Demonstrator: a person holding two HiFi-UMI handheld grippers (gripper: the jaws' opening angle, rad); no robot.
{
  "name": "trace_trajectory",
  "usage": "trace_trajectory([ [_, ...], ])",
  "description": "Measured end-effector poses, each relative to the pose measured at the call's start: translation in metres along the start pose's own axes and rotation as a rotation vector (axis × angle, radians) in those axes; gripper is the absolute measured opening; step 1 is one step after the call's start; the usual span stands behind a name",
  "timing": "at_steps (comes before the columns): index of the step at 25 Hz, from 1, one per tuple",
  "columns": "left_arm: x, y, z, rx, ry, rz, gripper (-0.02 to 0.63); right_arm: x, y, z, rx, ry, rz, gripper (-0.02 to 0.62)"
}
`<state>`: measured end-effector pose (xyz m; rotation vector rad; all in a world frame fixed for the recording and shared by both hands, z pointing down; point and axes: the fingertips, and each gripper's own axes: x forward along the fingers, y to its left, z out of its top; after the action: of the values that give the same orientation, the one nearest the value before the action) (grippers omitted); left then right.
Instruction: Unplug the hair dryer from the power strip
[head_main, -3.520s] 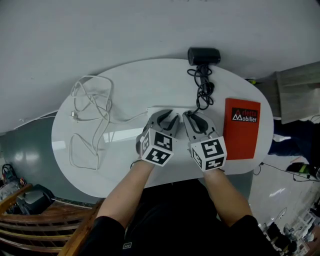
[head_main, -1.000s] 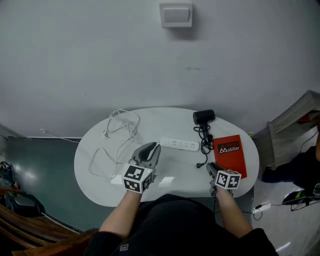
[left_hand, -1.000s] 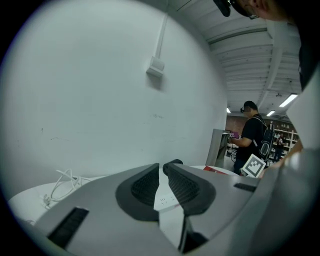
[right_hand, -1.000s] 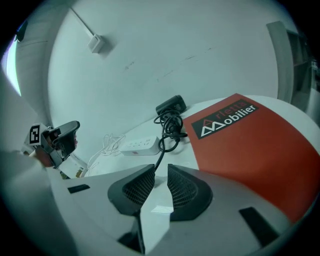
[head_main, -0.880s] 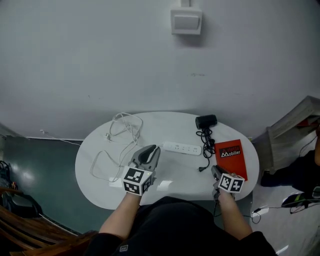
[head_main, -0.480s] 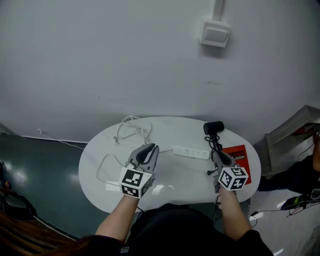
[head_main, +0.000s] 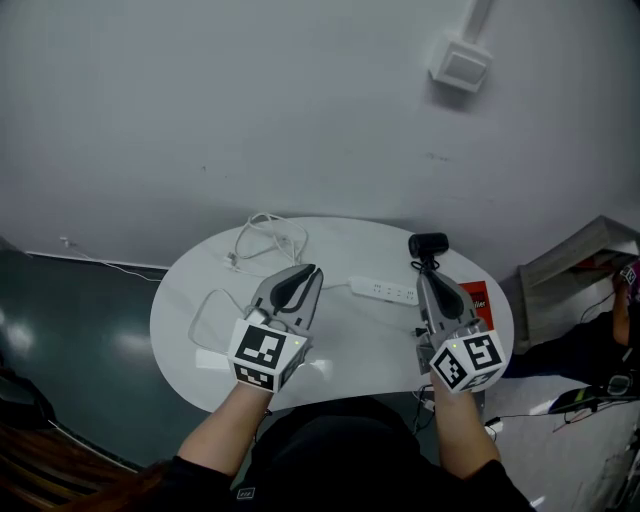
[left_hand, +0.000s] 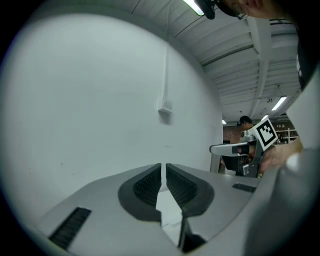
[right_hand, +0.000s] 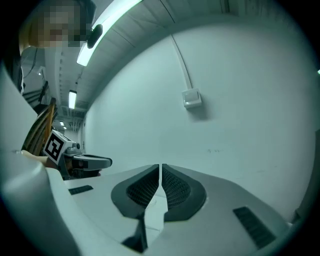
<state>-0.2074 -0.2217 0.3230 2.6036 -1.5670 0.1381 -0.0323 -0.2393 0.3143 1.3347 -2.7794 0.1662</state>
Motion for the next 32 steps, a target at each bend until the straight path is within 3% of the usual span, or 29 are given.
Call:
trace_trajectory([
  [4,-0.008,-0.008,0.017,0.016,-0.036,0.037,0.035,-0.014,0.006,0.028,-0.041,-0.089,0.029,0.038],
  [13,-0.002,-0.021,0.045,0.113,-0.069,0.104,0.035,-0.039,-0.030,0.053,-0.065,-0.167,0.001,0.035],
  [19,0.010,-0.008,0.050,0.089,-0.090,0.143,0.031,-0.040,-0.042,0.049,-0.063,-0.169,-0.014,0.034],
  [32,0.014,-0.019,0.032,0.065,-0.048,0.123,0.029,-0.039,-0.049,0.028,-0.022,-0.121,-0.020,0.034],
])
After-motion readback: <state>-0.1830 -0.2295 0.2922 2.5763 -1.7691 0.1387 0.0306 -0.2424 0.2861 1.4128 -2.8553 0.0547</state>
